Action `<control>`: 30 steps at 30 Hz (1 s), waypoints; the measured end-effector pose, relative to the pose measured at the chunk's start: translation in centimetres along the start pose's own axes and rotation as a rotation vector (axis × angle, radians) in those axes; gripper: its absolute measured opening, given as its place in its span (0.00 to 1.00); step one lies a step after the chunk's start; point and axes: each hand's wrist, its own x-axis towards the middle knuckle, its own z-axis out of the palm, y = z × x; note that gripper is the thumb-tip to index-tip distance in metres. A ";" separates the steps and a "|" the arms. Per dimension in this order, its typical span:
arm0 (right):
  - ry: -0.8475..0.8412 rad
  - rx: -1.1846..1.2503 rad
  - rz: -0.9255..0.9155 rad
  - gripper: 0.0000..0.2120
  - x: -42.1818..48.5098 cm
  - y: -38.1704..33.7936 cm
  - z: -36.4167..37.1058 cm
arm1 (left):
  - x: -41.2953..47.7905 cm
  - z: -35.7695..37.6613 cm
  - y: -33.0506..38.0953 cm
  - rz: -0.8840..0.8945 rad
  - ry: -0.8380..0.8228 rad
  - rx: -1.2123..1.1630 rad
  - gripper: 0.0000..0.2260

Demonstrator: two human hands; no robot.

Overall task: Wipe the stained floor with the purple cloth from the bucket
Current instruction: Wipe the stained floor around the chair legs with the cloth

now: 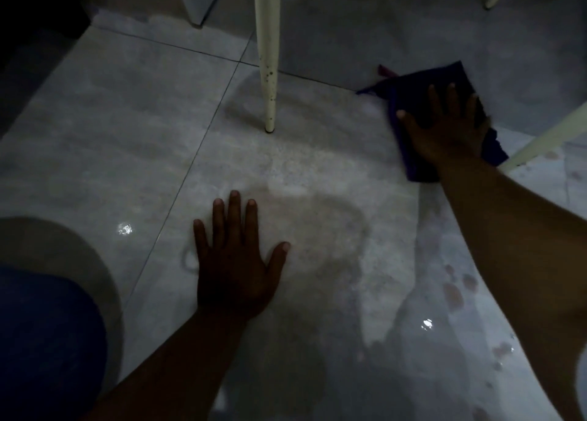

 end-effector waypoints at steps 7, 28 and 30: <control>-0.017 -0.107 -0.322 0.41 -10.9 -3.6 2.6 | 0.2 0.4 -0.2 -0.013 -0.014 0.001 0.37; -0.073 -0.094 -0.121 0.40 -24.7 17.6 2.6 | -0.9 -2.1 2.7 -0.066 -0.192 0.161 0.36; -0.072 -0.096 -0.155 0.42 -23.5 14.7 2.8 | -3.1 -1.9 4.9 0.033 -0.159 0.110 0.32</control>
